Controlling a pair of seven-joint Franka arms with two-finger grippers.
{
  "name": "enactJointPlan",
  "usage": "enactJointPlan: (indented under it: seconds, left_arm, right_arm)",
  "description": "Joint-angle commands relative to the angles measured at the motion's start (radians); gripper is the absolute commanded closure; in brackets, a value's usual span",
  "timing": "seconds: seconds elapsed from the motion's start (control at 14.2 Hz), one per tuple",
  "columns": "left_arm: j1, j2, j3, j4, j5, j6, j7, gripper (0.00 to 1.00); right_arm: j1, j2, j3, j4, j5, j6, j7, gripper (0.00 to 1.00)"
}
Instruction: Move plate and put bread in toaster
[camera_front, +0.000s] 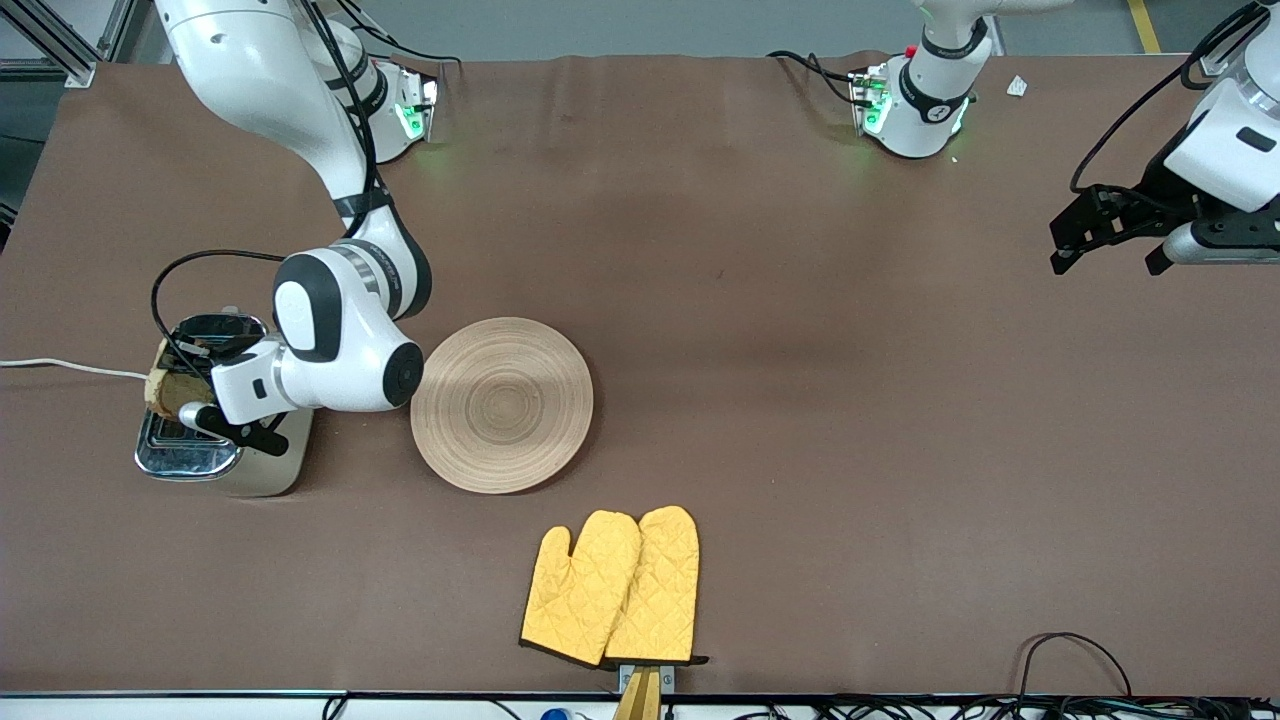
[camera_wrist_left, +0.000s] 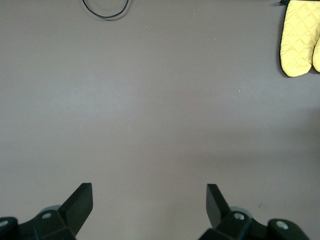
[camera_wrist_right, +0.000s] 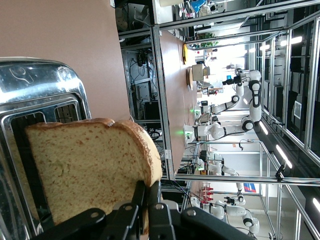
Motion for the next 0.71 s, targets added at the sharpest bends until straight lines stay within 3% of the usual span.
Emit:
enactJointPlan:
  seconds: [0.0,0.07,0.14,0.49,0.56,0.63]
  left_arm:
    - [0.003,-0.007,-0.002,0.002,0.0,-0.015,0.016,0.0]
    - [0.003,-0.007,-0.002,0.003,0.0,-0.015,0.015,0.0]
    - [0.003,-0.007,-0.002,0.003,0.0,-0.015,0.015,0.0]
    - [0.003,-0.007,-0.002,0.002,0.0,-0.015,0.016,0.0]
    - [0.005,-0.007,-0.002,0.003,0.0,-0.015,0.016,0.0]
    - [0.005,-0.007,-0.002,0.003,0.0,-0.015,0.016,0.0]
  right_arm:
    - [-0.016,-0.015,0.012,-0.013,-0.028,0.009,0.013,0.47]
    - [-0.016,-0.015,0.012,-0.011,-0.028,0.03,0.012,0.16]
    - [-0.016,-0.015,0.012,-0.011,-0.028,0.047,0.012,0.0]
    - [-0.031,-0.032,0.018,0.002,0.003,0.08,0.007,0.0]
    - [-0.049,-0.065,0.018,0.005,0.082,0.113,0.003,0.0]
    - [-0.092,-0.119,0.016,0.01,0.222,0.183,-0.004,0.0]
